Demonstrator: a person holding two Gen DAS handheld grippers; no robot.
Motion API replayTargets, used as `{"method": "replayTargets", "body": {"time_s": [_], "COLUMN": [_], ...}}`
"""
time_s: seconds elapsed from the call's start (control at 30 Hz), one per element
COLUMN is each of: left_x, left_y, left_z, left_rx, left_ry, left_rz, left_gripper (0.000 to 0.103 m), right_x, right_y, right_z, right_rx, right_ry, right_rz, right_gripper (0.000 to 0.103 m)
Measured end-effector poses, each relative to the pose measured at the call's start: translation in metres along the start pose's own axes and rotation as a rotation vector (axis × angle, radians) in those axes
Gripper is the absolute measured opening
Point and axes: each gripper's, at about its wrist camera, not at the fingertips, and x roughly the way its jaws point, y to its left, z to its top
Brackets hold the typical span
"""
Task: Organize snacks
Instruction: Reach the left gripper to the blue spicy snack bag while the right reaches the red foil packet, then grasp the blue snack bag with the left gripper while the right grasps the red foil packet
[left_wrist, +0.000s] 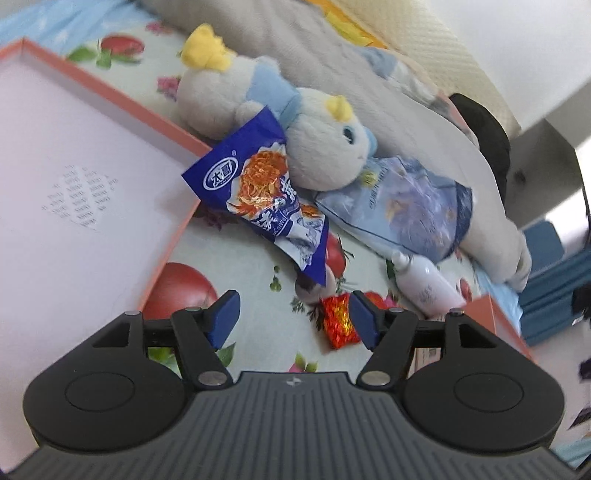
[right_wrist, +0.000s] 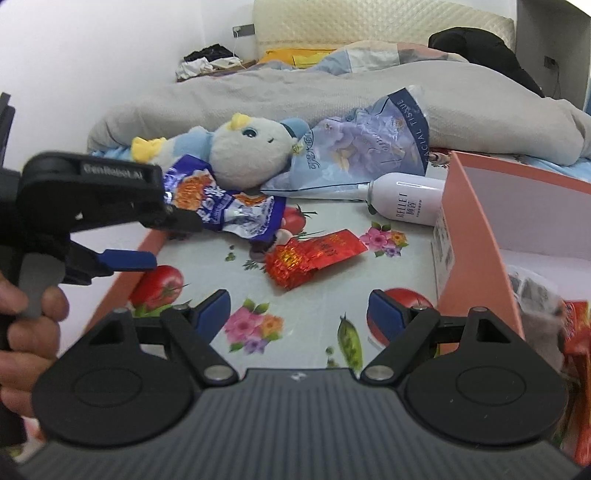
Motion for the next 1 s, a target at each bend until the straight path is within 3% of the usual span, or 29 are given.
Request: {"method": "replayTargets", "body": {"time_s": [0.17,0.27,0.43,0.5,0.83,1.0], "left_x": [0.031,0.046,0.070,0.077,0.088,0.091], "left_y": [0.005,0.001,0.009,0.015,0.005,0.006], "left_z": [0.015,0.023,0.032,0.034,0.034,0.036], "left_rx": [-0.119,-0.105,-0.187,-0.211,-0.129,-0.131], "left_ry": [0.017,-0.003,-0.024,-0.029,-0.121,-0.183], "left_rz": [-0.017,0.000,0.030,0.010,0.034,0.068], "left_gripper": [0.070,0.070,0.071,0.071,0.070,0.067], "right_x": [0.028,0.042,0.065,0.071,0.088,0.097], "right_y": [0.000,0.004,0.008,0.008,0.017,0.016], "right_z": [0.007,0.010,0.011,0.011,0.011,0.009], "right_rx": [-0.037,-0.074,-0.119,-0.128,-0.233,-0.220], "right_ry": [0.017,0.008,0.015,0.023,-0.005,0.011], "right_rz": [0.033,0.034,0.041,0.049,0.036,0.036], "right_gripper": [0.083,0.083,0.075,0.075,0.074,0.062]}}
